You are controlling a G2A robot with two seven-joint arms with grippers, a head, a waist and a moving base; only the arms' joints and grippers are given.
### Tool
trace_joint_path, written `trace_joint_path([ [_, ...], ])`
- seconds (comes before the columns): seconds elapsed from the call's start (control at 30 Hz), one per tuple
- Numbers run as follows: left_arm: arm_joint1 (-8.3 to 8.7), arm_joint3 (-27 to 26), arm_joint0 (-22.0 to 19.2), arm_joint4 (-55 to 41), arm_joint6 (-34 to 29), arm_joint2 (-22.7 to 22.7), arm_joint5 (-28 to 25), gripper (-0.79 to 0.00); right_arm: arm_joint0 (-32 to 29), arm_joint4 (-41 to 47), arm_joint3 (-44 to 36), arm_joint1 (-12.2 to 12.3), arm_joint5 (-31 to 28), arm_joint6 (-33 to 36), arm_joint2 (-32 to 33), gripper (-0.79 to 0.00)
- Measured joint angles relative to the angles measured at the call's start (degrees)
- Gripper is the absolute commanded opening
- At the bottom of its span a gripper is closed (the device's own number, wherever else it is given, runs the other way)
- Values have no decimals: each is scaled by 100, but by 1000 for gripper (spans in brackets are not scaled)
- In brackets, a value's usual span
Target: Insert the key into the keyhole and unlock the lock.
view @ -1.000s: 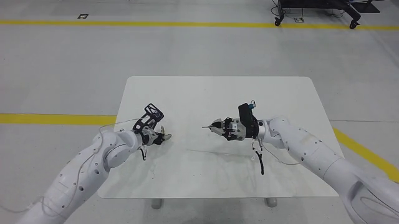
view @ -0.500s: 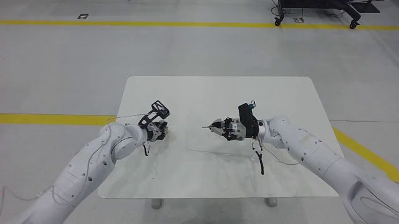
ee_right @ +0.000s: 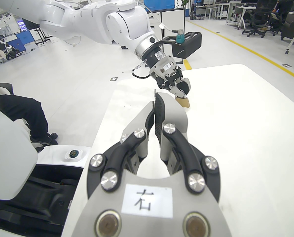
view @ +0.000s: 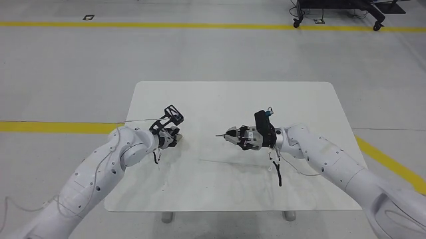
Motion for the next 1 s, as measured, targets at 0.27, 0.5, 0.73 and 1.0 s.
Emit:
trace_joint_path([
  [0.27, -45, 3, -10, 14, -144, -47, -136, -474, 0, 0, 0, 0, 0, 0, 0, -785],
  [0.5, -90, 85, -19, 10, -186, -75, -253, -616, 0, 0, 0, 0, 0, 0, 0, -785],
  [0.73, -192, 252, -177, -8, -284, 16, -380, -785, 0, 0, 0, 0, 0, 0, 0, -785],
  [1.0, -284, 446, -362, 60, -292, 33, -462, -785, 0, 0, 0, 0, 0, 0, 0, -785],
])
